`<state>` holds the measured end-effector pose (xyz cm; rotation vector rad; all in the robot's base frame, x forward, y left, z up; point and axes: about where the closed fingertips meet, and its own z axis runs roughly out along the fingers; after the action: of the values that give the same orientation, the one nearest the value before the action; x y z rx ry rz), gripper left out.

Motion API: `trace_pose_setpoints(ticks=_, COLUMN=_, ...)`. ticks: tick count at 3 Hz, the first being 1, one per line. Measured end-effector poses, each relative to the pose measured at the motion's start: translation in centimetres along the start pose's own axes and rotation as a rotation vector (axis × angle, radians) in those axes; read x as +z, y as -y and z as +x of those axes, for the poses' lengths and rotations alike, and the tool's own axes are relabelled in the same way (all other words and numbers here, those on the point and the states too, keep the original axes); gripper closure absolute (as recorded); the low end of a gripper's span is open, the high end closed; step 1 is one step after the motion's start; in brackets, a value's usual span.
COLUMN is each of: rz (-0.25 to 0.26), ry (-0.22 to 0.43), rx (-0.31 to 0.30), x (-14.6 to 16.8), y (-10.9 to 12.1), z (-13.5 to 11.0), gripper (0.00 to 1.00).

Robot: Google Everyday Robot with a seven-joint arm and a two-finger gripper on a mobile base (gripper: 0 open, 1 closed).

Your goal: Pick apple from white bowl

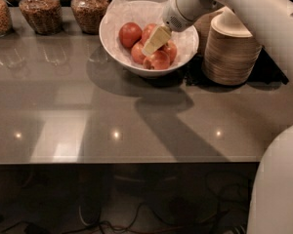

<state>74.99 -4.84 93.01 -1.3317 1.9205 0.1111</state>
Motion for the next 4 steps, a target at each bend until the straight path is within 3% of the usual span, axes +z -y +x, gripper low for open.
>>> trace_pose_setpoints(ticks=1, rz=-0.018, ry=-0.019, rx=0.016, x=1.3, y=-0.2, z=0.5, gripper=0.2)
trace_pose_setpoints(ticks=3, rz=-0.031, ry=-0.034, rx=0.023, x=2.0, y=-0.4, z=0.8, gripper=0.62)
trace_pose_setpoints(ticks=4, rz=-0.024, ry=-0.017, rx=0.015, x=0.2, y=-0.9, z=0.9, gripper=0.86)
